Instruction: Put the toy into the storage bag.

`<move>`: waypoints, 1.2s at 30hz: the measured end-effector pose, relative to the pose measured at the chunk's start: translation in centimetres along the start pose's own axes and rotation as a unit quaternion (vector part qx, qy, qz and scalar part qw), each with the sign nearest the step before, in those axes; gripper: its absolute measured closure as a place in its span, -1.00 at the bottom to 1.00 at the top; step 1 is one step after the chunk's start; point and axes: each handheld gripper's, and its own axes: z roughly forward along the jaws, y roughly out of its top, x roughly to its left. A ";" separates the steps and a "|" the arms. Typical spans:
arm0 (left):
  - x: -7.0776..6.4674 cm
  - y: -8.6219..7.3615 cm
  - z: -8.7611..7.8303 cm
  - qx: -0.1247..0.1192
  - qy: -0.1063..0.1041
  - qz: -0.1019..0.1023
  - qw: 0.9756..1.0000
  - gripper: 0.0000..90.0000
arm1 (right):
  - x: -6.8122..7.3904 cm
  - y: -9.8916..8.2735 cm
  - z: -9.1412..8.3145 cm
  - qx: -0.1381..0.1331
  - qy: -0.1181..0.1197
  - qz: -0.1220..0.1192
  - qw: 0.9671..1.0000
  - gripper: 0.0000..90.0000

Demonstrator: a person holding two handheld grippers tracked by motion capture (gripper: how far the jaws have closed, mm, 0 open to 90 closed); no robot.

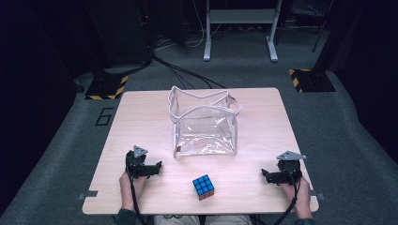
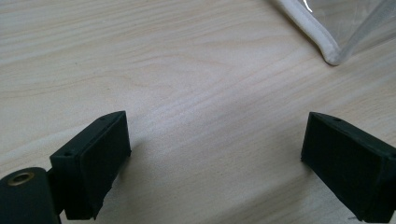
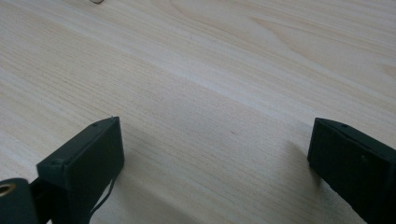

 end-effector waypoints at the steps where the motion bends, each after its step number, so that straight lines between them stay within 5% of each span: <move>1: 0.0 0.0 0.0 0.000 0.000 0.000 1.000 -0.83 | 0.0 0.0 0.0 0.000 0.001 -0.001 1.000 -0.94; 16: 0.0 0.0 0.0 -0.001 0.002 0.002 1.000 -0.83 | 0.2 0.1 0.0 0.008 -0.007 0.010 1.000 -1.00; 26: 0.0 0.0 0.0 -0.001 0.001 0.000 1.000 -0.83 | 0.7 0.2 -0.2 0.005 -0.054 0.022 0.998 -1.00; 36: 0.1 0.0 0.1 -0.001 0.000 0.002 1.000 -0.83 | 2.1 0.7 -0.8 -0.018 -0.027 0.043 0.999 -1.00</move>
